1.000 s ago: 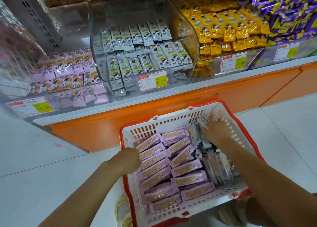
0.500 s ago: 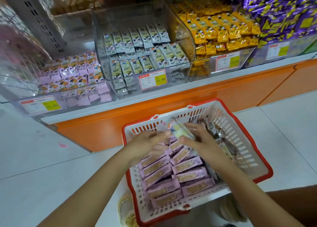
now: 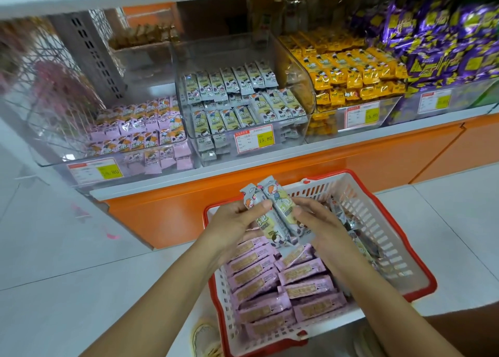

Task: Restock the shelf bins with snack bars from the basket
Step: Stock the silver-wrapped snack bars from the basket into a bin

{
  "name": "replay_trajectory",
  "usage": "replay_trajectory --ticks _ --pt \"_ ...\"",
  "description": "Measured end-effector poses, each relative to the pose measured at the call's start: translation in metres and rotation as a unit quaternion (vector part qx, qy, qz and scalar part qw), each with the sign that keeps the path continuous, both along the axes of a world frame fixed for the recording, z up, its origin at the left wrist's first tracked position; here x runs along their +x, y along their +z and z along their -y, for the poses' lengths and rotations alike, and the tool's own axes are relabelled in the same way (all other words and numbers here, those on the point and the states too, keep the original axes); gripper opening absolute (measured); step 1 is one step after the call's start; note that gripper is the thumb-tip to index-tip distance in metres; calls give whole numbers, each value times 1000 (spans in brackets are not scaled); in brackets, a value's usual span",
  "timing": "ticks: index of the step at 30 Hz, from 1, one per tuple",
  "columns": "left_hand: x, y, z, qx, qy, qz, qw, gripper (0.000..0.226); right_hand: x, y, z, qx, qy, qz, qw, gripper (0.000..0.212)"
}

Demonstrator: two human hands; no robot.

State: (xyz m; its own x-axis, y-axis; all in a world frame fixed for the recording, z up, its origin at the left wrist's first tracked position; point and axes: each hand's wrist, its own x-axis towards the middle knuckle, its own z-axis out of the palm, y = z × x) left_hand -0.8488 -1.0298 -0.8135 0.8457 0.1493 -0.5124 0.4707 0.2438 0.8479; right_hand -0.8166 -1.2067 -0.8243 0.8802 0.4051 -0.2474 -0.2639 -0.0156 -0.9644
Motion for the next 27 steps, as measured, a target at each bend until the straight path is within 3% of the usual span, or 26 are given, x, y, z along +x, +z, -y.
replay_trajectory --ticks 3,8,10,12,14,16,19,21,23,27 --pt "0 5 -2 6 -20 11 1000 69 -1 5 -4 -5 18 32 999 21" --pt "-1 22 -2 1 0 17 1000 32 0 8 -11 -101 71 181 976 37" --pt "1 29 -4 0 20 28 999 32 -1 15 -16 -184 77 278 940 55" --pt "3 36 -7 10 45 40 998 31 1 20 -25 -277 40 407 870 72" --pt "5 44 -9 25 60 64 996 30 5 22 -36 -319 -9 504 802 74" --pt "7 52 -14 32 69 97 992 32 10 29 -47 -320 -20 544 776 66" --pt "9 67 -24 19 84 152 985 46 25 52 -63 -299 -10 556 775 63" --pt "11 77 -32 49 81 190 977 46 40 69 -73 -281 -2 515 810 64" --pt "13 82 -42 152 102 213 960 42 59 86 -86 -282 -8 467 838 64" --pt "12 77 -67 406 138 195 882 54 106 111 -123 -377 -30 437 816 64"
